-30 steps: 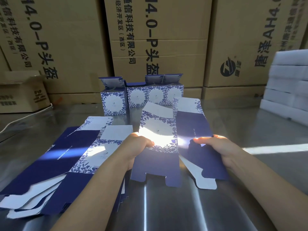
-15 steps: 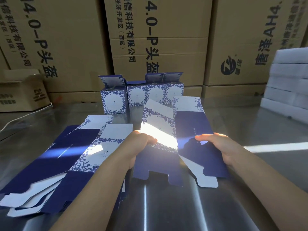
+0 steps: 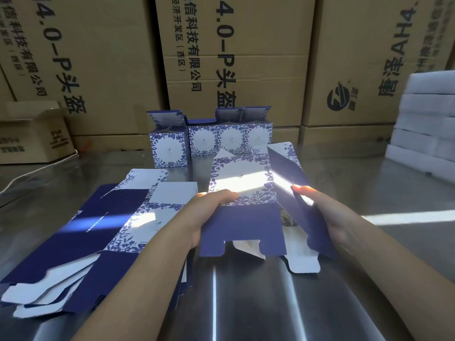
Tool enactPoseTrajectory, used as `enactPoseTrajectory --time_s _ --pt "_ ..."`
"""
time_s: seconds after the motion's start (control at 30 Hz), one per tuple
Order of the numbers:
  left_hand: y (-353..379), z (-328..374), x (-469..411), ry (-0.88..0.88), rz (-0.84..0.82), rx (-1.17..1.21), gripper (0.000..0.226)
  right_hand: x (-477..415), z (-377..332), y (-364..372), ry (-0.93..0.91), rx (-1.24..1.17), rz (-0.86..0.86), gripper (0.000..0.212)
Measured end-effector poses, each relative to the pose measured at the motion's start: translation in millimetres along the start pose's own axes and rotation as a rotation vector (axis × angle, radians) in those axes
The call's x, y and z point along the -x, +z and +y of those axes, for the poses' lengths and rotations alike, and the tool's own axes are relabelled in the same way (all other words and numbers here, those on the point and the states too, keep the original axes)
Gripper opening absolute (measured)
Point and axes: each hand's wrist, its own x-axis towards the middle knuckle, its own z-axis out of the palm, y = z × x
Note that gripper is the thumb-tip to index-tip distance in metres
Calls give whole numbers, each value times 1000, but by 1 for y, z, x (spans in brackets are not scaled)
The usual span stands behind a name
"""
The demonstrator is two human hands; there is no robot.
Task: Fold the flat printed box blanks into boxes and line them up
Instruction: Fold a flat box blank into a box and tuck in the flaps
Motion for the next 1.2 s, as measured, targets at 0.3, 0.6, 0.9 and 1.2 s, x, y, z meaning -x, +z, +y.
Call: enactPoseTrajectory --time_s 0.3,0.6,0.9,1.2 --pt "-5 1 -3 -19 56 -22 10 -1 0 -3 -15 54 48 25" --pt "-6 1 -6 -27 70 -39 9 -3 1 -4 -87 62 53 17" --pt "-6 0 -6 -19 53 -22 5 -4 0 -5 -32 60 52 23" --pt "-1 4 -2 -19 1 178 30 0 1 1 -19 -31 -82 20"
